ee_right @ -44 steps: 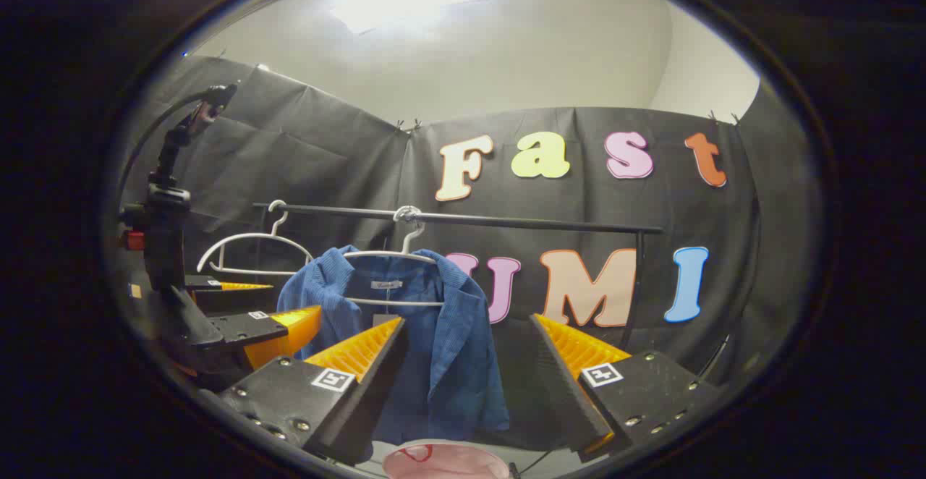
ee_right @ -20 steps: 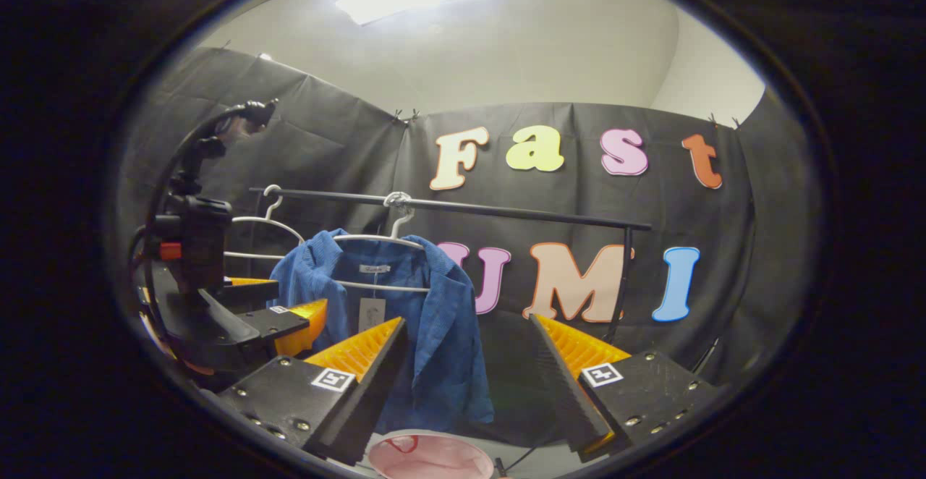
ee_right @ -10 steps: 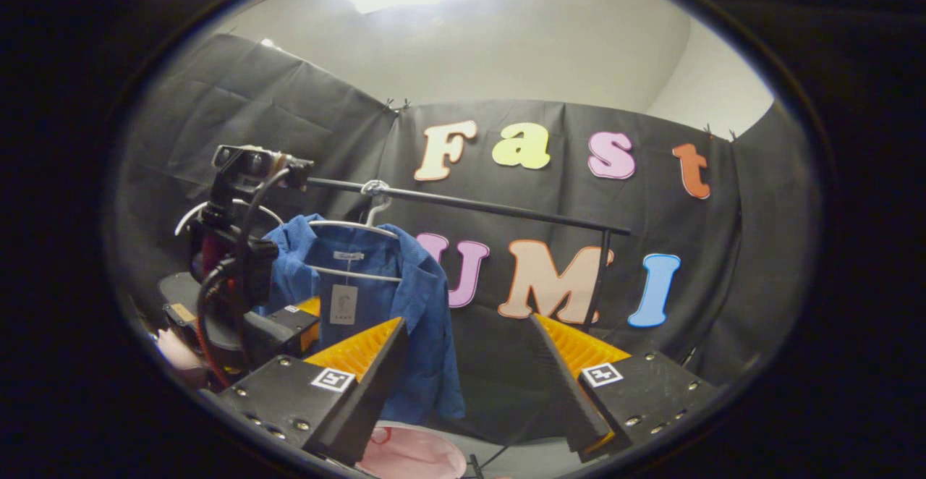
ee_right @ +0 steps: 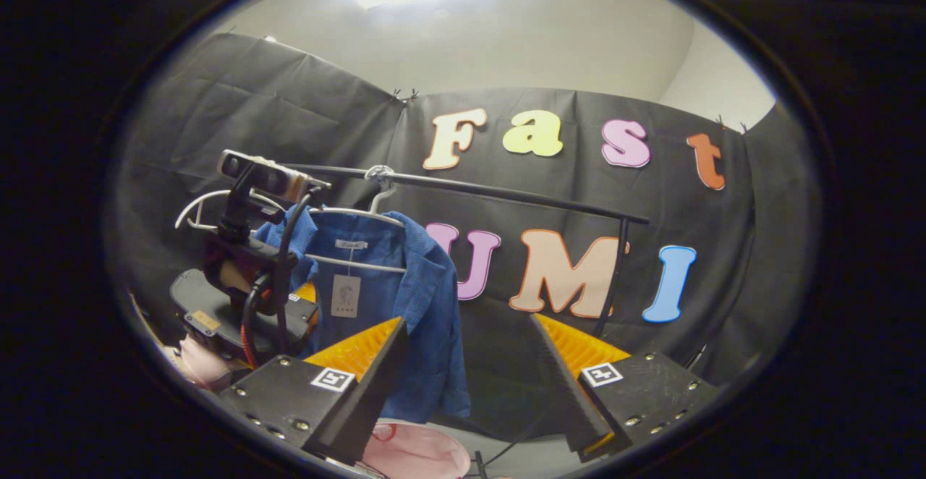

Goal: Grasp the clothes on the hanger with both hands and then place them into the laundry hamper below.

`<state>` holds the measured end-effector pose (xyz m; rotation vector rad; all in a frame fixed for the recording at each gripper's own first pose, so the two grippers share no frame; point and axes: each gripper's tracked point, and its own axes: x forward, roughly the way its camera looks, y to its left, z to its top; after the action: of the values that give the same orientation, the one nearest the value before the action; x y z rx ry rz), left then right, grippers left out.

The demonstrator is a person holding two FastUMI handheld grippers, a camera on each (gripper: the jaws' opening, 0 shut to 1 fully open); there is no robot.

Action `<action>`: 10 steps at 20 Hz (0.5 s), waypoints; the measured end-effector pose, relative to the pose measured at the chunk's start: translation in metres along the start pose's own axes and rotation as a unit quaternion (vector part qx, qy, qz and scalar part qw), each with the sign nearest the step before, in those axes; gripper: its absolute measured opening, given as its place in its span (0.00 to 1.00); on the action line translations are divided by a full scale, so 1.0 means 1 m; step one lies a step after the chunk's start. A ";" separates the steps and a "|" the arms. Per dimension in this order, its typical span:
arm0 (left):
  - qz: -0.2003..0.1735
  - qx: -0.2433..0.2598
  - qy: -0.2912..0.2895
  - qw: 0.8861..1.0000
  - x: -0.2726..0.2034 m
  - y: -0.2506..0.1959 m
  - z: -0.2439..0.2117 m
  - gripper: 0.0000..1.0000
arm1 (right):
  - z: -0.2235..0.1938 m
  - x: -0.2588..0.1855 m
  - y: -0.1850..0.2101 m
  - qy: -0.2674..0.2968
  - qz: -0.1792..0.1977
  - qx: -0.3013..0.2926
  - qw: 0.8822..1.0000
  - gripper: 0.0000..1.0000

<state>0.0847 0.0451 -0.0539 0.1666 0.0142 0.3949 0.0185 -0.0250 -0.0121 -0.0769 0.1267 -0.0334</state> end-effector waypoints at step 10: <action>-0.017 -0.009 0.005 1.000 0.011 0.009 -0.002 0.12 | -0.008 0.022 0.015 0.002 0.025 0.011 1.000 0.98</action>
<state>0.0917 0.0576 -0.0545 0.1467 0.0242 0.3622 0.0395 -0.0116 -0.0244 -0.0519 0.1317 0.0158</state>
